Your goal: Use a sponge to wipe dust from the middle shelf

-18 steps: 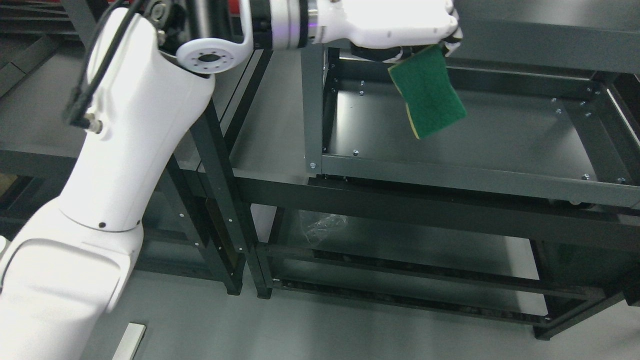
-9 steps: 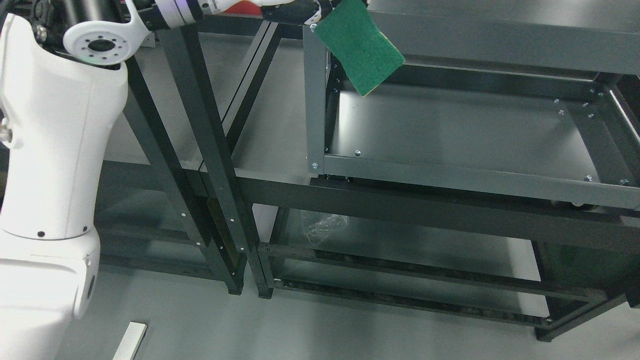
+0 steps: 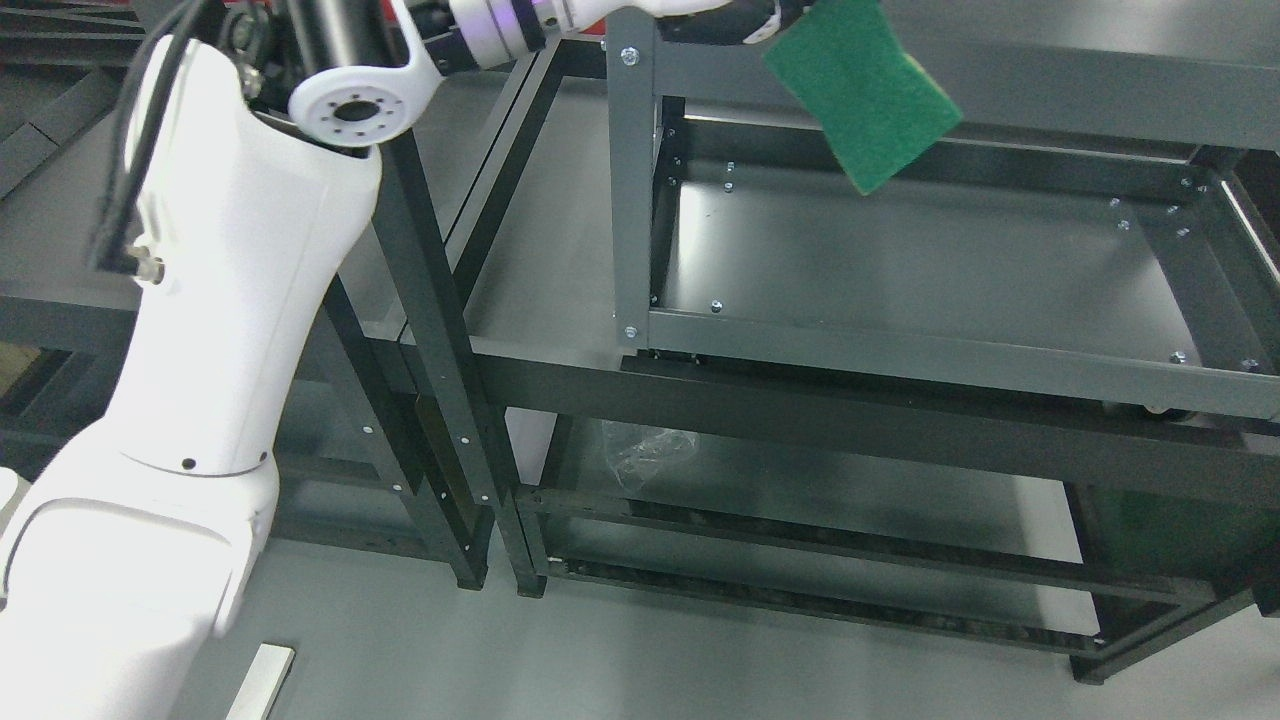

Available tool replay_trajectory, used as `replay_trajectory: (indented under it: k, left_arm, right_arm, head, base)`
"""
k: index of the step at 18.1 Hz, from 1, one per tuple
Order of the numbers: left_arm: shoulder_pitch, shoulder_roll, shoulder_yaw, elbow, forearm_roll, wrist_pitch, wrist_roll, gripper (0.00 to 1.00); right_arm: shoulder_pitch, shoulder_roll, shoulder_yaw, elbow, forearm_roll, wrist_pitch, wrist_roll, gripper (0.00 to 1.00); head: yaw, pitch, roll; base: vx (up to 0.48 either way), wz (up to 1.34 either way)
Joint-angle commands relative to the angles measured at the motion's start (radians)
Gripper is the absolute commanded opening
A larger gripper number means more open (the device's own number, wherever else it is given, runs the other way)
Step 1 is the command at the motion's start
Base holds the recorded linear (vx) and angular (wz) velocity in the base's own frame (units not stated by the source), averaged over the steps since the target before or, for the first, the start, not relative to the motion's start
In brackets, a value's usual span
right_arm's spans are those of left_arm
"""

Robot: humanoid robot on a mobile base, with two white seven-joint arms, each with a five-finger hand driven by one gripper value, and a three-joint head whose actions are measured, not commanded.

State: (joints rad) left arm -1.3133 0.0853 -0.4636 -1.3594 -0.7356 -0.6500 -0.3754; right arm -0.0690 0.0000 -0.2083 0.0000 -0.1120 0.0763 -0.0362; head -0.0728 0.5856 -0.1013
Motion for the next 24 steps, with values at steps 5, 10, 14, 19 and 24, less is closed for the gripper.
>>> replay_trajectory:
  k: [5,10,14,19,24]
  left_arm:
    - [-0.021,-0.068,-0.662,0.022,0.230,0.343,0.210,0.00]
    - [-0.021,-0.068,-0.786,0.026,0.315,0.502,0.341,0.00]
    - [0.021,-0.068,-0.793,0.026,0.352,0.483,0.411,0.00]
    - [0.392,-0.068,-0.732,0.003,0.426,0.353,0.426,0.00]
    - [0.757,-0.068,-0.301,-0.010,0.623,0.337,0.461,0.00]
  right_arm:
    - [0.000,-0.017,0.001,-0.017,0.000,0.000,-0.001,1.00]
    - [0.000,-0.017,0.001,-0.017,0.000,0.000,-0.001,1.00]
    - [0.000,-0.017,0.000,-0.017,0.000,0.000,-0.001,1.00]
    - [0.000,-0.017,0.001,-0.017,0.000,0.000,-0.001,1.00]
    - [0.000,-0.017,0.000,-0.017,0.000,0.000,-0.001,1.00]
  head:
    - [0.0000,0.000,0.000]
    - [0.0000,0.000,0.000]
    - [0.0000,0.000,0.000]
    - [0.0000,0.000,0.000]
    - [0.0000,0.000,0.000]
  base:
    - [0.000,0.00]
    - [0.000,0.00]
    - [0.000,0.00]
    - [0.000,0.00]
    - [0.000,0.00]
